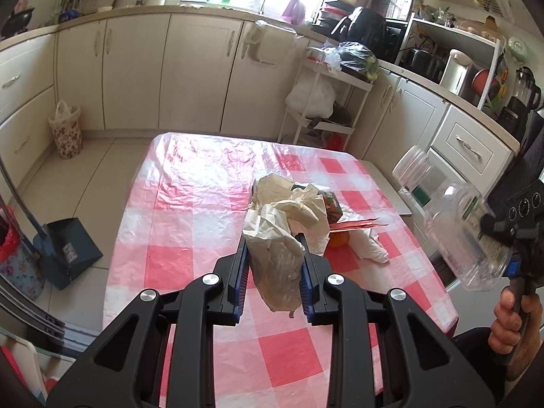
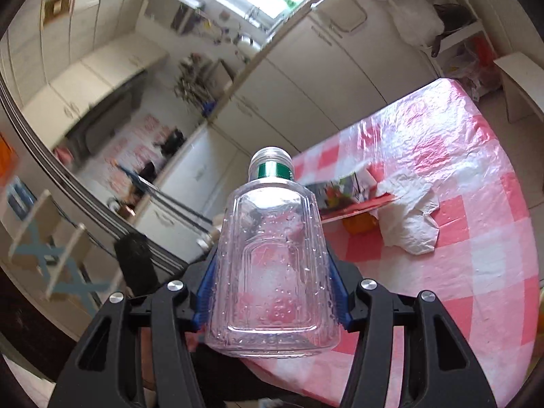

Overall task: Collect trash
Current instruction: 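Carry the tissue and bottle to the yellow bucket and open both grippers over it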

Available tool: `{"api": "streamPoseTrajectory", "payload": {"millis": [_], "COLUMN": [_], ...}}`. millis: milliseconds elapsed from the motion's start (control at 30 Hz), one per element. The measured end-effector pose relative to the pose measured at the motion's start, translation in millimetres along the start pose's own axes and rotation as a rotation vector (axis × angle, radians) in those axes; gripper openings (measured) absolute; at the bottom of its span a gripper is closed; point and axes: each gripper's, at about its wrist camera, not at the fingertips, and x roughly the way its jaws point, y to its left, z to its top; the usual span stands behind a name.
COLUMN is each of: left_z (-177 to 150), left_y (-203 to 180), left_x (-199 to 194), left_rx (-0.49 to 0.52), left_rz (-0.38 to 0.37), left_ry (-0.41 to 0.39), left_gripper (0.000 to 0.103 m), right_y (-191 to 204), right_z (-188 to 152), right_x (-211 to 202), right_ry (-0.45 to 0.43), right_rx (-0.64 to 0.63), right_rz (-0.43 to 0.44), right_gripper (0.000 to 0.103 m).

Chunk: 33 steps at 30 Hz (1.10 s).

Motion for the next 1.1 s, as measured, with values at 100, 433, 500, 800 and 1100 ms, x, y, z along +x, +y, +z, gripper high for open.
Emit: {"api": "streamPoseTrajectory", "payload": {"millis": [100,433,500,800,1100], "left_z": [-0.7,-3.5,-2.7,-4.4,-17.2], "left_y": [-9.7,-48.8,-57.9,-104.7,-185.6], "left_x": [-1.7,-12.3,-14.1,-28.8,-32.4], "left_rx": [0.034,0.149,0.163,0.204,0.305], "left_rz": [0.011,0.014,0.001,-0.069,-0.175], "left_ry": [-0.012,-0.060,-0.070,-0.106,-0.080], "left_gripper": [0.025,0.025,0.025,0.025,0.025], "right_y": [1.6,6.4,5.9,-18.0,-61.8], "right_z": [-0.4,-7.4,-9.4,-26.5,-46.1], "right_x": [-7.2,-35.1,-45.0,-106.3,-164.7], "right_ry": [-0.039,-0.113,-0.128,-0.219,-0.335], "right_rx": [0.018,0.044,0.044,0.090,0.177], "right_rz": [0.025,0.110,0.108,0.074,-0.013], "right_gripper": [0.055,0.055,0.055,0.055,0.055]}}
